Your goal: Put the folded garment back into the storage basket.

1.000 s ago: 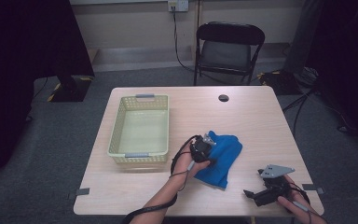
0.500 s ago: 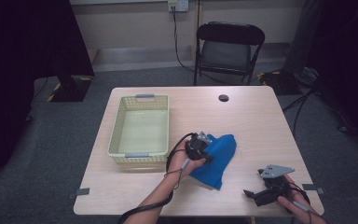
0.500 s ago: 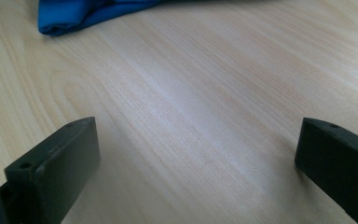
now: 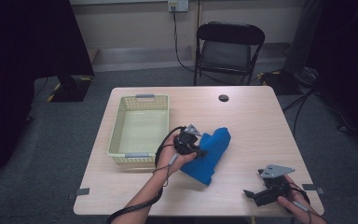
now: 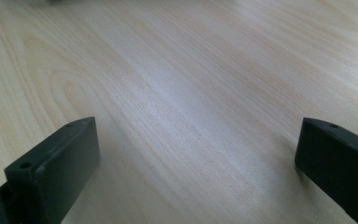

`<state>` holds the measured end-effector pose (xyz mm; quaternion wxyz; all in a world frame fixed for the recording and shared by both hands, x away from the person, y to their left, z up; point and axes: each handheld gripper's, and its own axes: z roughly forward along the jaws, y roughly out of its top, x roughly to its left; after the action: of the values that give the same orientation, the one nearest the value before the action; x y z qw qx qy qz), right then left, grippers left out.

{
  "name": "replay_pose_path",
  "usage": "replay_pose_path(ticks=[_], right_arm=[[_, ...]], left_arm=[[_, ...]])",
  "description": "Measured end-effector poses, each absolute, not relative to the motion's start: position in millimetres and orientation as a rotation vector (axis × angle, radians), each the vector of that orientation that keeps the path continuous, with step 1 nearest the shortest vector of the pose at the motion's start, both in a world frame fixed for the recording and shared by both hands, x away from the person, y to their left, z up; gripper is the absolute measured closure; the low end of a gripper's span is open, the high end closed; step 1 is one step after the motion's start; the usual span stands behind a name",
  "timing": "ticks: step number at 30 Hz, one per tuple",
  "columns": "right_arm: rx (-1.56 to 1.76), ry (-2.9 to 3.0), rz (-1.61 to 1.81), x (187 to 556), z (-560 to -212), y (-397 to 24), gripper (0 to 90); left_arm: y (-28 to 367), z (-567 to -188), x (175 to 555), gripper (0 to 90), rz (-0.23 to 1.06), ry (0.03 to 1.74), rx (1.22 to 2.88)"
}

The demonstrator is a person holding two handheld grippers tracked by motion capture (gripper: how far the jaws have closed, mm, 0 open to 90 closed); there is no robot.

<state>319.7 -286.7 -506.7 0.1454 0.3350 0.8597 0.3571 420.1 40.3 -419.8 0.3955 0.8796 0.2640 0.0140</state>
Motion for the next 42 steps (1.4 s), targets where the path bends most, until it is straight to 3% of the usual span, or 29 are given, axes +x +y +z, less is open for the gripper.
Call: replay_pose_path(ticks=[42], right_arm=[[0.966,2.476,1.029,319.7,-506.7,-286.7,0.0]], left_arm=[[84.7,-354.3,423.4,77.7,0.086,0.719,2.157]])
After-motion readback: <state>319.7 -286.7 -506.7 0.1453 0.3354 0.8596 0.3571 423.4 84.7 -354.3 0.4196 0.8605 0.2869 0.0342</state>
